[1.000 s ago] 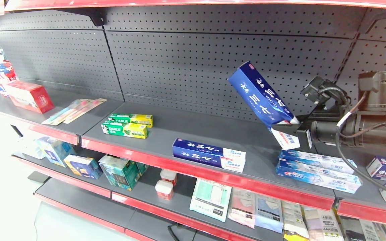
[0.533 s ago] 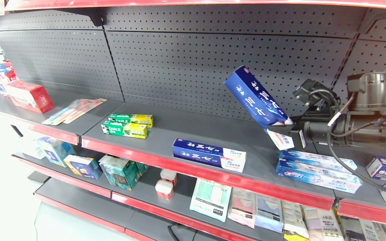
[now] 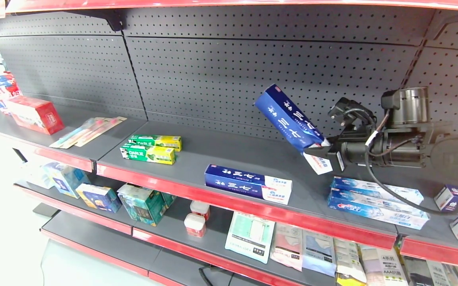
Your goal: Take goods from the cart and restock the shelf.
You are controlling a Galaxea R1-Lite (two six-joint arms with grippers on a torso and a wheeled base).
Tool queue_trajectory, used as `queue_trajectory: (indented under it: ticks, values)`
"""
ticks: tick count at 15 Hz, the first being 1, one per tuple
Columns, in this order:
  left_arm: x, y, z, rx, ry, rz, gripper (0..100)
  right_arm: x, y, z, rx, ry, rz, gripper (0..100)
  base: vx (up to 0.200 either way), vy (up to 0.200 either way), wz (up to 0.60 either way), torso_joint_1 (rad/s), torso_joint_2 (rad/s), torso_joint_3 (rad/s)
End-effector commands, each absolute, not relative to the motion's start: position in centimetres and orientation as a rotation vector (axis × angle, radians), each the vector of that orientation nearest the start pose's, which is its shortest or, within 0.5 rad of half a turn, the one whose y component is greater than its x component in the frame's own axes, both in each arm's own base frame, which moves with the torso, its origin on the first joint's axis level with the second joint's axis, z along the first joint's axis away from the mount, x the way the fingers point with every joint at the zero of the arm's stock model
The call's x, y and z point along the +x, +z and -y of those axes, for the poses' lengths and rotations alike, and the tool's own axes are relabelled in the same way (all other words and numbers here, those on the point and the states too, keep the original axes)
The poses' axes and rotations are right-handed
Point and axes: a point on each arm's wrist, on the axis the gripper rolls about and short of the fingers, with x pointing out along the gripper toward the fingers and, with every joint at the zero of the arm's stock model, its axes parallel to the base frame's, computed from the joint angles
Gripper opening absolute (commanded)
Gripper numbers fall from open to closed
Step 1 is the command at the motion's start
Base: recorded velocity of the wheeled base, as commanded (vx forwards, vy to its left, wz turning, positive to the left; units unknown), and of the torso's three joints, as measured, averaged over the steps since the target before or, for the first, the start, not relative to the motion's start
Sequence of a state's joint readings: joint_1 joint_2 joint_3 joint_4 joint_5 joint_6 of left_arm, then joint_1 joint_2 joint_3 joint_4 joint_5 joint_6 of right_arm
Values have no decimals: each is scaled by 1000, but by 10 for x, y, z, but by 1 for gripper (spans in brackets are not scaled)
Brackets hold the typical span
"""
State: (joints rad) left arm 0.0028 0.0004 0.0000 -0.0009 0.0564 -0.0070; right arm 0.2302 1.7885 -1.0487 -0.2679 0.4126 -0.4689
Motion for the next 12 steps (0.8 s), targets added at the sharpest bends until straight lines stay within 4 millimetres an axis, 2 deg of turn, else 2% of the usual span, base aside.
queue_trajectory:
  ticks: [1, 5, 9, 12]
  values:
    - [-23, 76, -1, -8, 60, 2, 100, 347, 168, -86, -422, 758, -338, 0, 0, 0, 0, 0, 0, 0]
    - [-23, 76, -1, -8, 60, 0, 100, 366, 153, -83, -469, 794, -333, 0, 0, 0, 0, 0, 0, 0]
    - [-23, 76, -1, -8, 60, 2, 100, 384, 145, -72, -539, 813, -295, 0, 0, 0, 0, 0, 0, 0]
    - [-23, 76, -1, -8, 60, 2, 100, 395, 141, -73, -580, 833, -265, 0, 0, 0, 0, 0, 0, 0]
